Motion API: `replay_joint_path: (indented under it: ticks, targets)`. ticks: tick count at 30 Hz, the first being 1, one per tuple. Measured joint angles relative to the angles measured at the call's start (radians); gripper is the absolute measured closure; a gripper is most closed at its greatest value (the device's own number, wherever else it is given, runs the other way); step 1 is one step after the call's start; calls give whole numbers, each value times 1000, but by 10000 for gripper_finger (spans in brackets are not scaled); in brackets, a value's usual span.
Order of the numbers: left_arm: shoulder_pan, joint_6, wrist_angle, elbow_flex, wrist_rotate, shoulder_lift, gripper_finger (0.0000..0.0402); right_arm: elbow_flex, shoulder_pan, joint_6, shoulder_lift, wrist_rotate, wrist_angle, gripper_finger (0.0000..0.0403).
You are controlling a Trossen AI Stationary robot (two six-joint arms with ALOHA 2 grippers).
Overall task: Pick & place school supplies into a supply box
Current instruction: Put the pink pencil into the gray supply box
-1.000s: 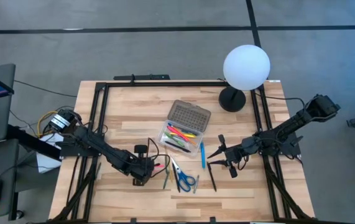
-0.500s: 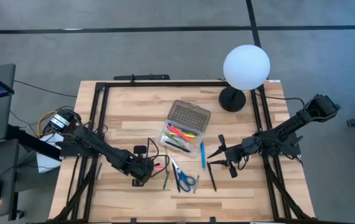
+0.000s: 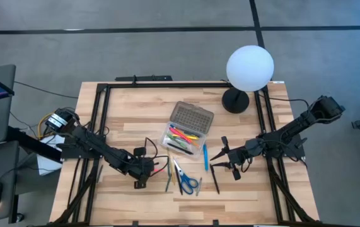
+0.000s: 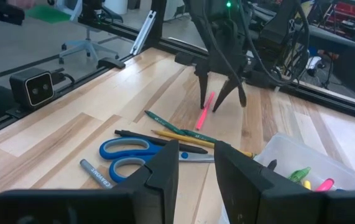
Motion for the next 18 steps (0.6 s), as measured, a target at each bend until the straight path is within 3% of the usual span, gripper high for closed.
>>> replay_joint_path:
  ticks: [9,18]
  targets:
    - [-8,-43,95,-51,-29,-2,390,0,0,0,0,0,-3,306]
    - [-12,-74,116,-55,-72,0,362,0,0,0,0,0,-3,306]
